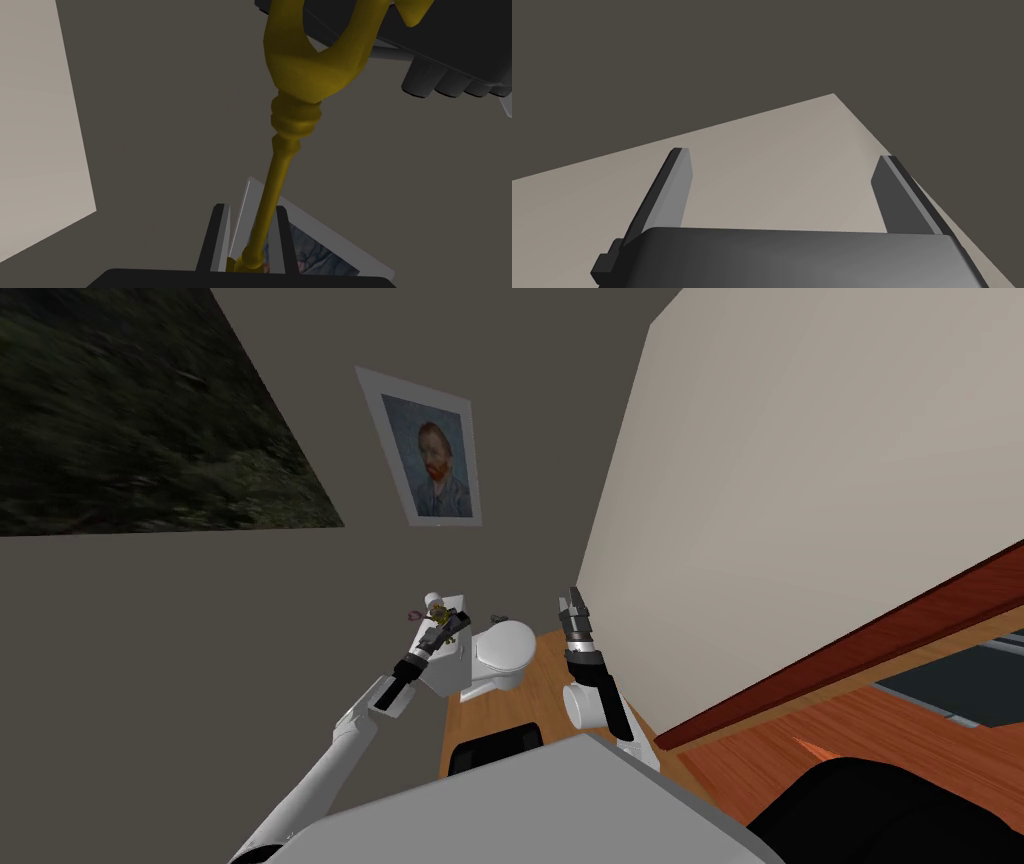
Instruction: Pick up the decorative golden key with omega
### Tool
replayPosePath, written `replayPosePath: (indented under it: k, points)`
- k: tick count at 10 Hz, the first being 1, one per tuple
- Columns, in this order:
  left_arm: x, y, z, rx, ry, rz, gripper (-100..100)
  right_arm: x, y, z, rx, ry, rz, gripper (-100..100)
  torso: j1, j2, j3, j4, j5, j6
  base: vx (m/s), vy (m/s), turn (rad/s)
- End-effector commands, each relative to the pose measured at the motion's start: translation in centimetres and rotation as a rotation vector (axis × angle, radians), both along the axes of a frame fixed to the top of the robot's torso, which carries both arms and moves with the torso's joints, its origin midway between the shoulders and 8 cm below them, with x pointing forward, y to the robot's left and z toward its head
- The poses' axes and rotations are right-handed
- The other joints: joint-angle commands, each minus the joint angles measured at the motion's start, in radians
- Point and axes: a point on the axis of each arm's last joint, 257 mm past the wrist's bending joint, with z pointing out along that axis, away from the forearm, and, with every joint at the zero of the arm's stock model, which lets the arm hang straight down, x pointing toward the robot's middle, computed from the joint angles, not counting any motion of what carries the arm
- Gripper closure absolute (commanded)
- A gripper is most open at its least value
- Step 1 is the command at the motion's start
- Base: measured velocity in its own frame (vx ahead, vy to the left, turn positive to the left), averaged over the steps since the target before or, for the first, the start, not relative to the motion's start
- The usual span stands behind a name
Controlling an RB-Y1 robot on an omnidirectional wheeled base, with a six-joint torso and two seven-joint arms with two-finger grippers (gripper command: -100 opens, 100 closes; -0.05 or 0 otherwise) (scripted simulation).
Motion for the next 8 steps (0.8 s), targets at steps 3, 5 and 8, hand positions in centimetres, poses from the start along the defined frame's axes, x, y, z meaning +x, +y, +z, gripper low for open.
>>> replayPosePath:
  k: [3,5,8]
  points:
    - [-2.8,2.9,-0.3,-0.004,-0.005,0.033,100,0.0,0.0,0.0,0.000,0.000,0.000,0,0.001,0.000,0.000,-0.001,0.000,0.000,0.046,-0.035,-0.084]
    - [-3.9,3.6,-2.0,-0.004,0.028,0.045,100,0.0,0.0,0.0,0.000,0.000,0.000,0,0.003,0.001,0.000,-0.002,0.001,-0.002,0.017,-0.008,-0.006]
    - [-6.2,6.0,-1.9,0.001,0.024,0.072,100,0.0,0.0,0.0,0.000,0.000,0.000,0,0.005,0.001,-0.003,-0.006,0.003,-0.003,0.039,-0.030,-0.085]
